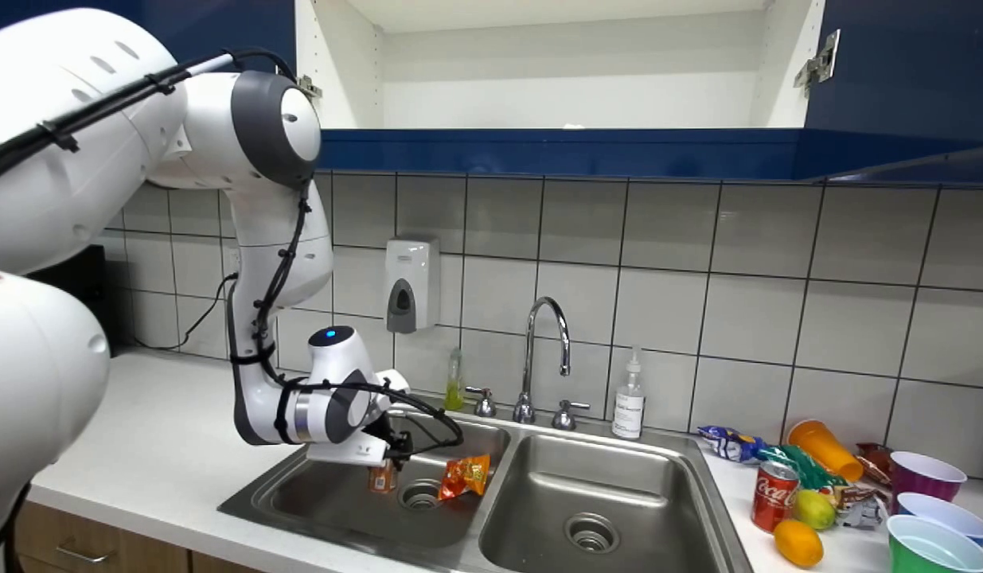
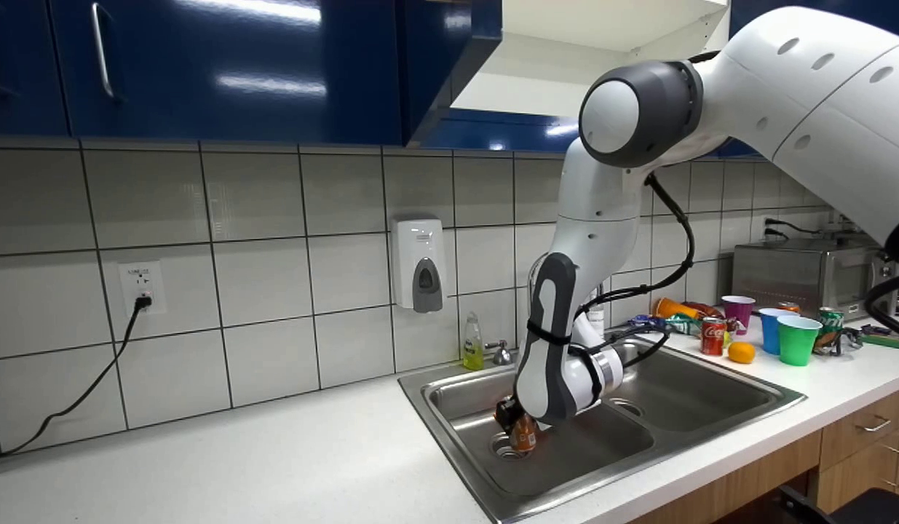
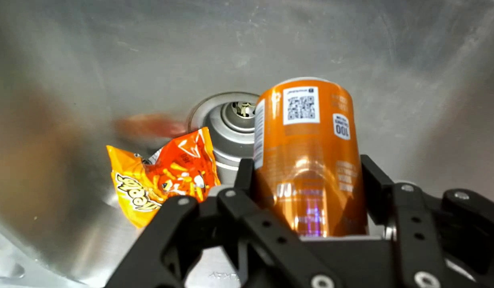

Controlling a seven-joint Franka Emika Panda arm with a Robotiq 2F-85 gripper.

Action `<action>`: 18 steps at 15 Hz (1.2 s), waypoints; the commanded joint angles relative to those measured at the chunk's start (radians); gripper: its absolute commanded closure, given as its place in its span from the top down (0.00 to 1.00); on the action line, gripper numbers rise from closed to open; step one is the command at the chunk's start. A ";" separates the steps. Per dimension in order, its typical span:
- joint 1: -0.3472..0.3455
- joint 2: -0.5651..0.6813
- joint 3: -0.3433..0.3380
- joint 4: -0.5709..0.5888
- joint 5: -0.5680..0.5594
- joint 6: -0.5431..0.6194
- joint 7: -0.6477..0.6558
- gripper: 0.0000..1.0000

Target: Remove the can from the top cabinet

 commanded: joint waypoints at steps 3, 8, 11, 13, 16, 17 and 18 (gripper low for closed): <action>0.007 0.035 0.000 0.055 0.022 0.000 -0.030 0.39; -0.003 0.073 0.008 0.091 0.018 -0.001 -0.027 0.39; 0.001 0.095 0.007 0.115 0.018 0.000 -0.027 0.39; 0.004 0.109 0.006 0.132 0.019 0.000 -0.027 0.39; -0.001 0.133 0.013 0.153 0.015 0.000 -0.026 0.39; -0.003 0.140 0.016 0.159 0.014 0.000 -0.026 0.39; -0.003 0.150 0.018 0.166 0.014 0.000 -0.026 0.39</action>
